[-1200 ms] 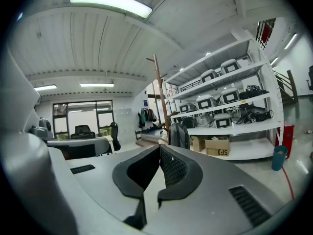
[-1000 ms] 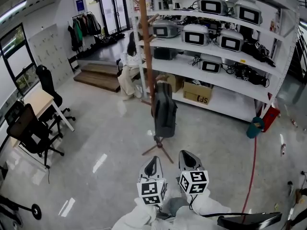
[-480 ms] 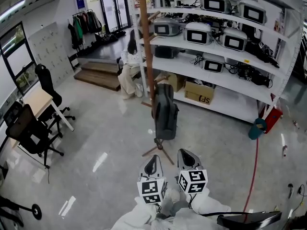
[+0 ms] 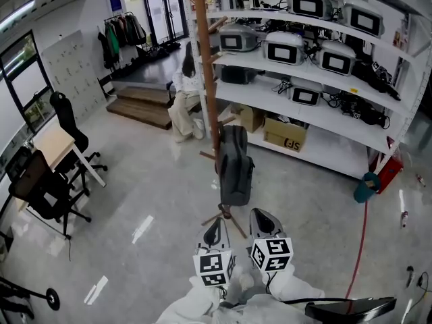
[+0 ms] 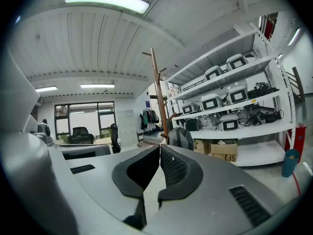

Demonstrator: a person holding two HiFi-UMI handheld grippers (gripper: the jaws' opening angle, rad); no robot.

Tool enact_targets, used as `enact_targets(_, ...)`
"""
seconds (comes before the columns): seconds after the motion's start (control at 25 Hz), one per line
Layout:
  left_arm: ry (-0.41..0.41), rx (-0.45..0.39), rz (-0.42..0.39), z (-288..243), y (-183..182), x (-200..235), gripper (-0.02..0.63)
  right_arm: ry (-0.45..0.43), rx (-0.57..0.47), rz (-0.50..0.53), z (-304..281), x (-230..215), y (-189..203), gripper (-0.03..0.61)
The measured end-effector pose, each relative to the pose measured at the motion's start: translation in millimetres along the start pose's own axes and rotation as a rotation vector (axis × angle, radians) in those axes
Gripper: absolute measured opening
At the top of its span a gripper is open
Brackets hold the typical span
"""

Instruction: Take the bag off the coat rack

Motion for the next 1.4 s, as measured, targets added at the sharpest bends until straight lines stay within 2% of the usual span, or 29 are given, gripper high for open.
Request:
enact_targets(0.64, -0.012, -0.001, -0.019, -91, -13, 6, -0.012, -0.038, -0.007, -0.007, -84, -44, -15, 0.014)
enact_targets(0.84, -0.020, 0.002, -0.013, -106, -11, 10, -0.012, -0.042, -0.002, -0.006, -98, -48, -13, 0.014)
enact_targets(1.04, 0.009, 0.024, -0.008, -122, -5, 17, -0.012, -0.060, 0.011, -0.032, -115, -47, -6, 0.012)
enact_targets(1.4, 0.014, 0.029, -0.004, -133, -13, 40, -0.012, -0.031, 0.021, -0.051, -142, -52, -1, 0.015)
Point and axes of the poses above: the fingertips, and each gripper's own axes: z backward along the fingers, x to its left, y out of its underside, the point moved 8 cm from there along z, backward along the fingers, and after that the axes turned 5 degrees about -x, right-handed, at the moved point
